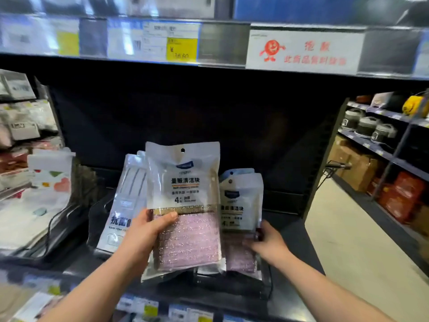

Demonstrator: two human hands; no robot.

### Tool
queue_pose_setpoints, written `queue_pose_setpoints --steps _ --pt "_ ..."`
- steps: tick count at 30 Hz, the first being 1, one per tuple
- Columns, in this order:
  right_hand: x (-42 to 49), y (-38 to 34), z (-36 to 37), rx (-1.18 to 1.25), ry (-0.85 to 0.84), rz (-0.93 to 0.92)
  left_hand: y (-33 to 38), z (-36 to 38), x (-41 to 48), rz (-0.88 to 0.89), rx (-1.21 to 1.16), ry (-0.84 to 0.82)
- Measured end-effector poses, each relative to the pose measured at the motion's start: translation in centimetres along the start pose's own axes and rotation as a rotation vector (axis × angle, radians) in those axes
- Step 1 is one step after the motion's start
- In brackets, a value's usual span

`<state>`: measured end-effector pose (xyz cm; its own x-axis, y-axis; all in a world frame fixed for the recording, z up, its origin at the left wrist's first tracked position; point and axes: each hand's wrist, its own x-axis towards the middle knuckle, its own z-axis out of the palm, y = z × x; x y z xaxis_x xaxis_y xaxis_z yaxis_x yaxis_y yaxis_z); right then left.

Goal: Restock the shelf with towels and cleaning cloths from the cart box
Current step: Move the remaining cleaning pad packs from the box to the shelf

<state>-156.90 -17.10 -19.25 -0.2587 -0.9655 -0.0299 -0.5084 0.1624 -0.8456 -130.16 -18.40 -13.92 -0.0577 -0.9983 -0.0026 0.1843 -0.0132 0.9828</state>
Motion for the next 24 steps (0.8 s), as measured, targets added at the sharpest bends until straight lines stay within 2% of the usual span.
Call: queue_pose_setpoints --steps 8,14,17,21,24 --pt "0.7 0.2 0.1 -0.039 0.077 -0.081 -2.8 4.6 -0.7 -0.096 -0.029 -0.087" --pt "0.9 0.2 -0.8 -0.119 0.057 0.003 -5.0 7.0 0.2 -0.142 -0.055 -0.090" --pt "0.8 0.5 -2.3 -0.067 0.017 0.029 -5.7 7.6 0.9 -0.140 -0.026 -0.110" --pt "0.3 1.1 -3.3 0.047 0.072 0.018 -5.9 8.3 1.6 -0.118 -0.001 -0.102" --pt "-0.8 0.8 -3.5 0.002 -0.065 -0.003 -6.3 8.8 2.1 -0.104 0.027 -0.109"
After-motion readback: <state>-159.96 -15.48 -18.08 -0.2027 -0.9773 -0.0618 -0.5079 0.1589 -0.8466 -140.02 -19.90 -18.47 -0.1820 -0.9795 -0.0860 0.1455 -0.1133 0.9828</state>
